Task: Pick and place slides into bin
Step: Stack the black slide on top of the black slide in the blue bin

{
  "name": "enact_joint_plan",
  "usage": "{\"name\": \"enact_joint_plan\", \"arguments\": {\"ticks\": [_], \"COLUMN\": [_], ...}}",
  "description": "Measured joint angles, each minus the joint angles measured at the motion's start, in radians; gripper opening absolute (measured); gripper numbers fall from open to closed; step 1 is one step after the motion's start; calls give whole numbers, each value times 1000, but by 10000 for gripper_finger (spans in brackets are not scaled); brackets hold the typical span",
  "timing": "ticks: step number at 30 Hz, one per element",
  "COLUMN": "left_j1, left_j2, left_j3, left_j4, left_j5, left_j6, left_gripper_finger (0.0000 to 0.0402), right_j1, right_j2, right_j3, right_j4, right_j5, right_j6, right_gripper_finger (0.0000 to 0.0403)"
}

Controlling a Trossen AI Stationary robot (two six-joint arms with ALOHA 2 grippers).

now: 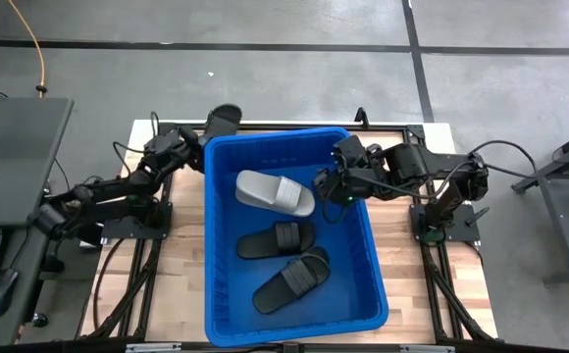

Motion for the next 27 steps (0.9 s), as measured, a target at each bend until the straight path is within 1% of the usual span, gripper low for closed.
{"name": "enact_joint_plan", "arguments": {"ticks": [2,5,7,11,15,20,23,27], "left_j1": [0,-2,-1,0,0,-1,0,0], "left_j2": [-27,-71,-100,-159,-215,-266,-286,-301], "left_j3": [1,1,1,3,44,125,209,383], "left_j4": [4,-10,1,64,55,1,-115,-428], "left_j5": [25,62,62,45,41,74,98,101], "left_j6": [62,91,124,135,201,265,370,590], "left_gripper_finger": [0,0,0,0,0,0,0,0], "right_j1": [0,0,0,0,0,0,0,0], "right_j2": [0,0,0,0,0,0,0,0], "right_j3": [0,0,0,0,0,0,0,0], "right_j4": [8,18,26,65,114,159,163,156], "right_j5": [0,1,1,12,26,26,27,31], "right_j6": [0,0,0,-12,-74,-101,-102,-102], "right_gripper_finger": [296,296,296,296,296,296,296,296]}}
